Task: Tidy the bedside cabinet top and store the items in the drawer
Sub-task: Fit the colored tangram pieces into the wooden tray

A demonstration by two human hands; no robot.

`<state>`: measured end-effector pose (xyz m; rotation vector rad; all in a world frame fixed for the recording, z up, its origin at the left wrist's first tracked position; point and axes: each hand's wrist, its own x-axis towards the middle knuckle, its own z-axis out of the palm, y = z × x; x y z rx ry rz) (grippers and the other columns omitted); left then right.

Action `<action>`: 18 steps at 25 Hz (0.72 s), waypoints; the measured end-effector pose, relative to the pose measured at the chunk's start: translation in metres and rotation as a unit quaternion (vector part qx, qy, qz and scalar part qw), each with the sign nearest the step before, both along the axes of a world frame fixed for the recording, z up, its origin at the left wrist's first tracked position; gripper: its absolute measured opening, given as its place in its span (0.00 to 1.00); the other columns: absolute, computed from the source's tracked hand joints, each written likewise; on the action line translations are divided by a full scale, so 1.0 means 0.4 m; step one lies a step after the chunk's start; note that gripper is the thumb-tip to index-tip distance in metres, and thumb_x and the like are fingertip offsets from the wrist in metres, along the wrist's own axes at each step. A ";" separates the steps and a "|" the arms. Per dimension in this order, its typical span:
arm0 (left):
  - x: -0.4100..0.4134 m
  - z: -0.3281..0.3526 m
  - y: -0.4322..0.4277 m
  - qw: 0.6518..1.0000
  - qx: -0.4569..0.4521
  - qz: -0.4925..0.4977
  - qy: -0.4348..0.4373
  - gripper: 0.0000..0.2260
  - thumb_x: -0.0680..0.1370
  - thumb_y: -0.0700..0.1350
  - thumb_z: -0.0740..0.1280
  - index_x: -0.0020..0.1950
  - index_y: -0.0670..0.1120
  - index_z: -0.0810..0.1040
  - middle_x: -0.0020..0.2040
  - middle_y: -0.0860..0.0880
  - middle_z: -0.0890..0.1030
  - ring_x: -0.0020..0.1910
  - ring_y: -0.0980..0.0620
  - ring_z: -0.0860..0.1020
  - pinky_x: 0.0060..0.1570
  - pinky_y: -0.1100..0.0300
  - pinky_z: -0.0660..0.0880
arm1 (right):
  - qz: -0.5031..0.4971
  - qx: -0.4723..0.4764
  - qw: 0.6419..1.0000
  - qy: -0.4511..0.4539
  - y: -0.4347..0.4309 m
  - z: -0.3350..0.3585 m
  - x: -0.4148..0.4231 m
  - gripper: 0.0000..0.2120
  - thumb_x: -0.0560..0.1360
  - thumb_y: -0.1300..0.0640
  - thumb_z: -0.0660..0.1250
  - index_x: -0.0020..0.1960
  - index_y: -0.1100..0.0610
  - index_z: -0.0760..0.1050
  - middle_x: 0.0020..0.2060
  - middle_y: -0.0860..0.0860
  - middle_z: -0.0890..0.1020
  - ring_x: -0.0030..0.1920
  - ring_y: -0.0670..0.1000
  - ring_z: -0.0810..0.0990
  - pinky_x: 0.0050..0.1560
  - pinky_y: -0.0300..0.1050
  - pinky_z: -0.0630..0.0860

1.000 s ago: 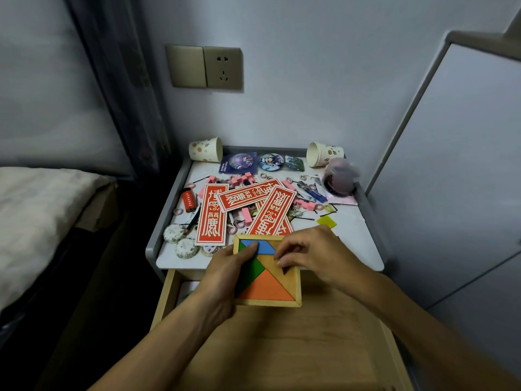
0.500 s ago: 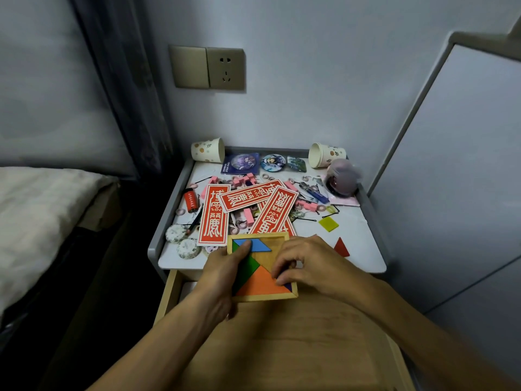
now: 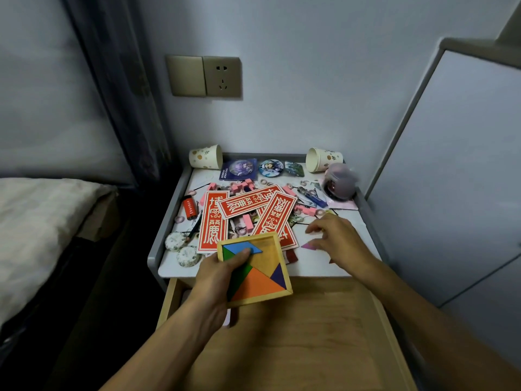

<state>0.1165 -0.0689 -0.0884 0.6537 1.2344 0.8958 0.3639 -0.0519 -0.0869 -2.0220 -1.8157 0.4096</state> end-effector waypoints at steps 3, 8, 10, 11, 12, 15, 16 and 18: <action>-0.007 0.002 0.007 1.000 0.005 0.005 0.006 0.13 0.72 0.44 0.76 0.53 0.45 0.79 0.42 0.46 0.86 0.41 0.45 0.85 0.36 0.54 0.80 | 0.013 -0.028 0.999 -0.018 0.021 -0.032 0.008 0.09 0.70 0.57 0.76 0.49 0.52 0.82 0.49 0.47 0.80 0.41 0.42 0.74 0.39 0.34 0.71; -0.003 0.006 0.017 1.000 0.005 0.011 -0.006 0.11 0.73 0.42 0.75 0.53 0.46 0.79 0.42 0.47 0.86 0.40 0.45 0.85 0.39 0.52 0.81 | 0.004 -0.050 0.998 -0.046 0.027 -0.035 0.009 0.08 0.71 0.55 0.75 0.43 0.49 0.76 0.43 0.47 0.79 0.41 0.45 0.76 0.35 0.39 0.74; -0.001 0.005 0.018 1.000 0.005 0.014 -0.011 0.11 0.73 0.42 0.75 0.53 0.46 0.79 0.42 0.47 0.86 0.41 0.44 0.85 0.40 0.51 0.81 | -0.002 -0.047 0.999 -0.019 0.023 -0.039 0.008 0.07 0.73 0.56 0.73 0.44 0.49 0.75 0.42 0.47 0.79 0.41 0.46 0.77 0.36 0.41 0.76; 0.000 0.006 0.017 1.000 0.006 0.014 -0.014 0.11 0.73 0.42 0.75 0.54 0.46 0.79 0.42 0.47 0.86 0.40 0.45 0.85 0.40 0.52 0.81 | -0.019 -0.028 0.999 0.014 0.021 -0.037 0.013 0.06 0.74 0.56 0.73 0.45 0.50 0.75 0.42 0.48 0.80 0.41 0.46 0.77 0.36 0.42 0.77; -0.001 0.005 0.016 1.000 0.007 0.013 -0.016 0.11 0.73 0.42 0.75 0.53 0.46 0.79 0.41 0.47 0.86 0.39 0.45 0.85 0.39 0.53 0.81 | -0.050 -0.003 0.998 0.039 0.021 -0.032 0.026 0.05 0.75 0.56 0.72 0.47 0.50 0.76 0.43 0.48 0.81 0.42 0.48 0.78 0.38 0.43 0.77; -0.001 0.009 0.011 1.000 0.004 0.006 -0.023 0.11 0.73 0.42 0.75 0.53 0.45 0.79 0.42 0.47 0.86 0.39 0.45 0.85 0.40 0.52 0.82 | -0.131 0.024 0.991 0.020 0.026 -0.017 0.071 0.06 0.77 0.54 0.68 0.54 0.51 0.77 0.49 0.51 0.82 0.46 0.52 0.78 0.43 0.44 0.73; -0.001 0.012 0.009 1.000 0.003 0.003 -0.025 0.12 0.72 0.41 0.75 0.54 0.45 0.79 0.43 0.46 0.86 0.41 0.44 0.85 0.44 0.49 0.82 | -0.141 0.010 0.990 0.013 0.027 -0.018 0.080 0.07 0.77 0.55 0.67 0.55 0.52 0.78 0.51 0.53 0.82 0.47 0.53 0.78 0.42 0.44 0.72; -0.001 0.017 0.007 1.000 0.006 -0.003 -0.024 0.13 0.71 0.39 0.76 0.54 0.44 0.80 0.44 0.46 0.86 0.43 0.43 0.85 0.49 0.46 0.81 | -0.142 -0.015 0.990 0.013 0.028 -0.022 0.084 0.08 0.77 0.54 0.68 0.55 0.53 0.78 0.52 0.55 0.81 0.46 0.54 0.77 0.40 0.43 0.70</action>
